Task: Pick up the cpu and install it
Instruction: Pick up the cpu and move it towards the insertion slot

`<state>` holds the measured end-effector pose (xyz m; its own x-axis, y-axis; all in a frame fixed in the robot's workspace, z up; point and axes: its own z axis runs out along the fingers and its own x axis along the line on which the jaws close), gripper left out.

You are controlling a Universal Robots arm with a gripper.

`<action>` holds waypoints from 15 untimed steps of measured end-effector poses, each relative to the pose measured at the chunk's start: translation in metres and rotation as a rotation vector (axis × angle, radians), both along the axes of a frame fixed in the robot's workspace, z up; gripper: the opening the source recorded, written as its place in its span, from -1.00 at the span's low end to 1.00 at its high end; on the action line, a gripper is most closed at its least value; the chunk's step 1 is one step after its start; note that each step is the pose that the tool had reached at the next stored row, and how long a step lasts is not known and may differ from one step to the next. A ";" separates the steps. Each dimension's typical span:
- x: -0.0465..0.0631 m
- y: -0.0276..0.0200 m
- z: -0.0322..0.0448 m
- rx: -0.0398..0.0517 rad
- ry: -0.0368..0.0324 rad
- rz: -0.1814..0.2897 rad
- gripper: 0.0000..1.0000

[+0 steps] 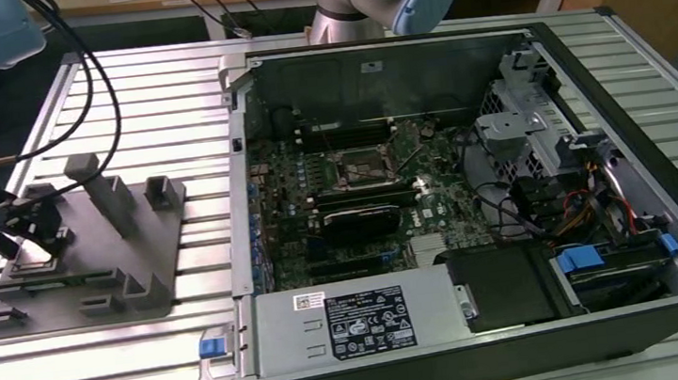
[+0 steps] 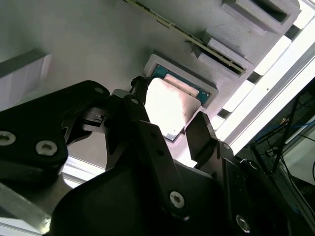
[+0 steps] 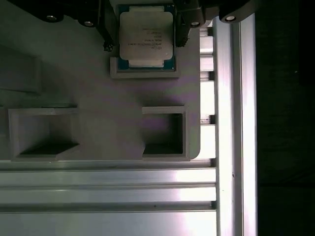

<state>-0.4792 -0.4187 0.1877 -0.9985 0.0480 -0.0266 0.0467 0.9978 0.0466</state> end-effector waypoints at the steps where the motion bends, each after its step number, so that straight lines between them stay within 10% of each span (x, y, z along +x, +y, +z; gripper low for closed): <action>1: 0.000 0.0000 -0.0006 -0.0001 0.0000 0.000 0.18; 15: 0.000 0.0016 -0.0043 0.0000 0.0000 0.005 0.18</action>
<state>-0.4791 -0.4171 0.1834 -0.9987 0.0433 -0.0266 0.0420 0.9980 0.0466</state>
